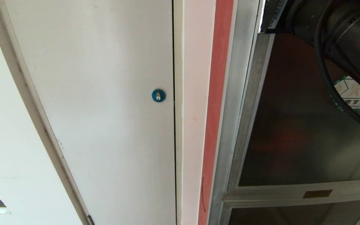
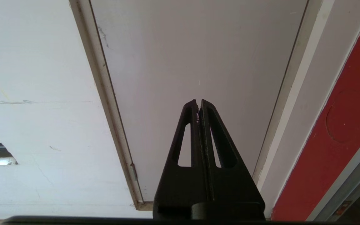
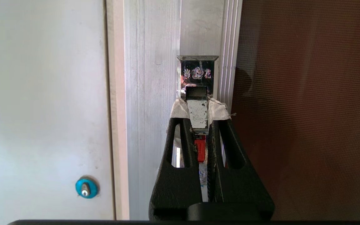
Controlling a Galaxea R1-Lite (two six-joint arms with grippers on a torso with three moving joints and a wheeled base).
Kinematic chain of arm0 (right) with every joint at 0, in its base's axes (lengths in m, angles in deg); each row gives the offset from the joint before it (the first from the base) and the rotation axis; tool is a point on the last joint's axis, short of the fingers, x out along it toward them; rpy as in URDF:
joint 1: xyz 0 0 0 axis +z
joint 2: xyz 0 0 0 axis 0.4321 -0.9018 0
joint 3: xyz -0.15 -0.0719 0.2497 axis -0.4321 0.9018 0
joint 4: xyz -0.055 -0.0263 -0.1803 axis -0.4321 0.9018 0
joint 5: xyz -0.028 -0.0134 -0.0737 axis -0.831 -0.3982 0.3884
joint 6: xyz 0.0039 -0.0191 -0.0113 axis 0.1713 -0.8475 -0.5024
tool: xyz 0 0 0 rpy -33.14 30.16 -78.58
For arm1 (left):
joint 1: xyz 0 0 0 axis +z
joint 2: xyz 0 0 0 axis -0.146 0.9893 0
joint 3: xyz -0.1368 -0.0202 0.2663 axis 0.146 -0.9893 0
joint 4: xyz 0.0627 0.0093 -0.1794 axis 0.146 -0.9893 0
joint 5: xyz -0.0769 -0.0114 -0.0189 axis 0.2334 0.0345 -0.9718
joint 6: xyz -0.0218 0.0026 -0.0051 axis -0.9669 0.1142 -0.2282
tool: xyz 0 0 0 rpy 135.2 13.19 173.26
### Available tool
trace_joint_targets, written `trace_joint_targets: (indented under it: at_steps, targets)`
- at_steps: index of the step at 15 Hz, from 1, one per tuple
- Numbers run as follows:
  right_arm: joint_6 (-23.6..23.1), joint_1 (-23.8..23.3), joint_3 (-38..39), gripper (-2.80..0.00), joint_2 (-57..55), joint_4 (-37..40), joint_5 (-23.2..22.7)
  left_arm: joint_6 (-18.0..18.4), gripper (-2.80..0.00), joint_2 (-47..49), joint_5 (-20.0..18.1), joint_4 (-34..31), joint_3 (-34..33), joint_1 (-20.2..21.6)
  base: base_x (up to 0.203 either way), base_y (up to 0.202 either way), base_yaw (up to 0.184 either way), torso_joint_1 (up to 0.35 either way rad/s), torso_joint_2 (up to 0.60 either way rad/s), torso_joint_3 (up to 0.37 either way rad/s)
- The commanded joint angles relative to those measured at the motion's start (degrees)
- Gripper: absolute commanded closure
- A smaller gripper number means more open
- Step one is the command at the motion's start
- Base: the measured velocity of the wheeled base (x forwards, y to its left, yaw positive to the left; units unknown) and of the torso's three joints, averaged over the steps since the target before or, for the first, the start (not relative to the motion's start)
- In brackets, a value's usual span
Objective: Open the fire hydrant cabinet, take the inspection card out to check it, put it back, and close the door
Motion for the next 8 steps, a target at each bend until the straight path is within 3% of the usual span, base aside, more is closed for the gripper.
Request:
trace_joint_targets:
  at_steps: [1,8]
  targets:
    - [-0.13,0.51,1.67,0.00,2.48,-0.44,0.21,0.02,0.00,0.07,-0.02,0.04,0.00,0.02,0.000,0.000,0.000,0.000,0.00,0.000]
    - [-0.22,0.87,4.55,0.00,6.57,-0.35,0.21,0.02,0.00,0.07,-0.02,0.04,0.00,0.02,0.000,0.000,0.000,0.000,0.00,0.000]
